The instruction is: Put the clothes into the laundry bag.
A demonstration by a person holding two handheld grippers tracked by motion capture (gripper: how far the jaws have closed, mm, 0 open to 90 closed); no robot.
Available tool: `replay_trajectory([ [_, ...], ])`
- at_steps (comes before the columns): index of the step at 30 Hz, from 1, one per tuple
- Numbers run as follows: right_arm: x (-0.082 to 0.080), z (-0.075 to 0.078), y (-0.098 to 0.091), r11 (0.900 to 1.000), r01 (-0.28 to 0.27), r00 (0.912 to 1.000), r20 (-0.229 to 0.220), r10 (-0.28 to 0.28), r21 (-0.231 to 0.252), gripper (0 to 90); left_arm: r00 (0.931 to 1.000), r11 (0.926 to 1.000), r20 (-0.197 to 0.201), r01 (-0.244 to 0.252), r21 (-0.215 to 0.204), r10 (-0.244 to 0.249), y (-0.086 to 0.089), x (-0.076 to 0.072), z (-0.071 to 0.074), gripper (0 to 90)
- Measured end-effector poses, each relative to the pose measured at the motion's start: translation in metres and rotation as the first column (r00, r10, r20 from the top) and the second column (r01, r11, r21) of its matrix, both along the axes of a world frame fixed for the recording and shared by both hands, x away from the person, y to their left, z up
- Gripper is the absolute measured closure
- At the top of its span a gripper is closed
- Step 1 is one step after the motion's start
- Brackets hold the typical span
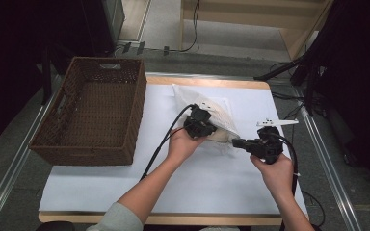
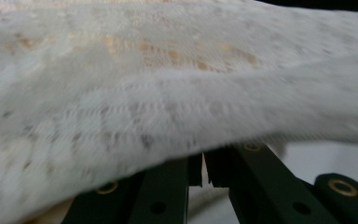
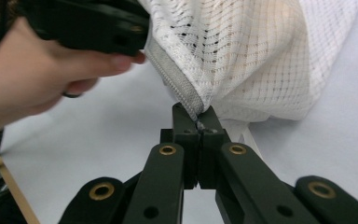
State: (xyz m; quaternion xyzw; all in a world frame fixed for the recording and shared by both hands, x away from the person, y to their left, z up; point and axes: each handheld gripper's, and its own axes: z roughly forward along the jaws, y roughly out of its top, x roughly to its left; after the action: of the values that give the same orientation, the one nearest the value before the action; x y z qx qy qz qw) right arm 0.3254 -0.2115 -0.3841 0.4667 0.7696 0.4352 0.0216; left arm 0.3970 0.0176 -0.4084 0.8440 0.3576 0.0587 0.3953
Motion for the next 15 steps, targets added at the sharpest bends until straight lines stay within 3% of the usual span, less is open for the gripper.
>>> replay_trajectory([
  [3, 0.001, -0.003, -0.002, 1.0000, 0.004, 1.0000, -0.008, -0.004, -0.007, 89.8, 0.9999, 0.9999, -0.011, 0.006, -0.008, -0.006, 0.012, -0.008, 0.002, 85.5],
  [7, 0.003, -0.006, -0.001, 0.9998, 0.005, 0.9999, -0.014, -0.006, -0.017, 89.7, 0.9999, 0.9998, 0.005, 0.012, -0.014, -0.012, 0.027, -0.019, 0.007, 83.2],
  [15, 0.008, -0.011, -0.001, 0.9995, 0.006, 0.9997, -0.024, -0.007, -0.031, 89.5, 0.9993, 0.9994, 0.015, -0.035, 0.003, 0.035, 0.068, -0.038, 0.005, 77.1],
])
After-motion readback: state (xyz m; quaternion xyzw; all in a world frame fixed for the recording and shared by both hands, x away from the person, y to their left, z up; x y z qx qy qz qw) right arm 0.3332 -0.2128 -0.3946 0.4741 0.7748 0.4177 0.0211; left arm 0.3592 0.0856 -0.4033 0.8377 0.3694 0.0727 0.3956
